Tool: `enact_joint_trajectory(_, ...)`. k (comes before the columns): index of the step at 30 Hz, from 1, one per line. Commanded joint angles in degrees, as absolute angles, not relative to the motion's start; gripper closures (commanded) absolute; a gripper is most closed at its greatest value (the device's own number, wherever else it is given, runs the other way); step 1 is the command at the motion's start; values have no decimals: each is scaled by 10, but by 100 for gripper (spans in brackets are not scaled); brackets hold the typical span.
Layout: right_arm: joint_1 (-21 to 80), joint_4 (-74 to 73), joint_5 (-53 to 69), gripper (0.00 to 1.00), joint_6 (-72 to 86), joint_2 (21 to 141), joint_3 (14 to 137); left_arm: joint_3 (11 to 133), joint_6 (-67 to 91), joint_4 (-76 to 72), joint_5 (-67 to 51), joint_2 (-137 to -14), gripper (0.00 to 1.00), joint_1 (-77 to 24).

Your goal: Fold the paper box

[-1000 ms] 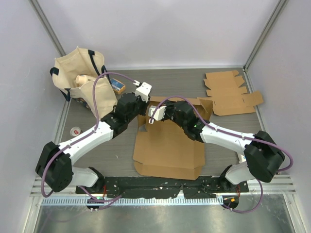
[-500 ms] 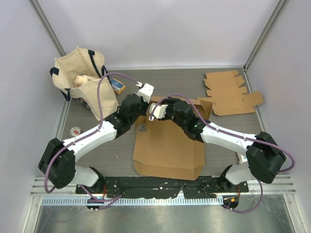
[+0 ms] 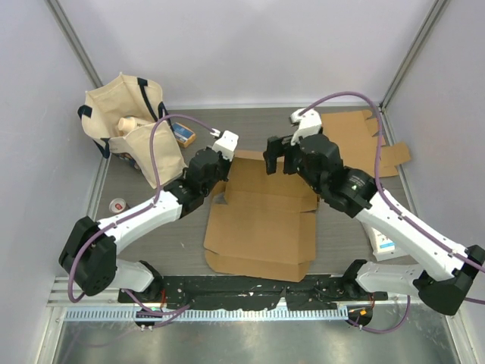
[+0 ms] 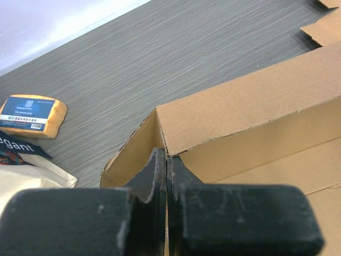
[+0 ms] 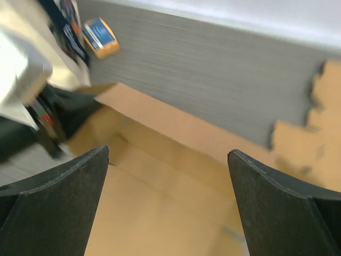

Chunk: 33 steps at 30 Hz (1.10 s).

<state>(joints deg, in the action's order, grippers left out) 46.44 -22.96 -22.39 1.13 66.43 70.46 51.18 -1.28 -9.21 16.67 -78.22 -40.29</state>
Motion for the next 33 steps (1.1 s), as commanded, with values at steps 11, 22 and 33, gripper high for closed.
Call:
enact_joint_trajectory(11, 369, -49, -148, 32, 910, 636, 528, 494, -4, -148, 197, -744, 100, -416)
enact_joint_trajectory(22, 347, -56, -165, 45, 987, 702, 533, 483, -10, -163, 199, -740, 100, -424)
enact_joint_trajectory(33, 348, -51, -163, 61, 1004, 737, 553, 479, -11, -170, 203, -736, 100, -428)
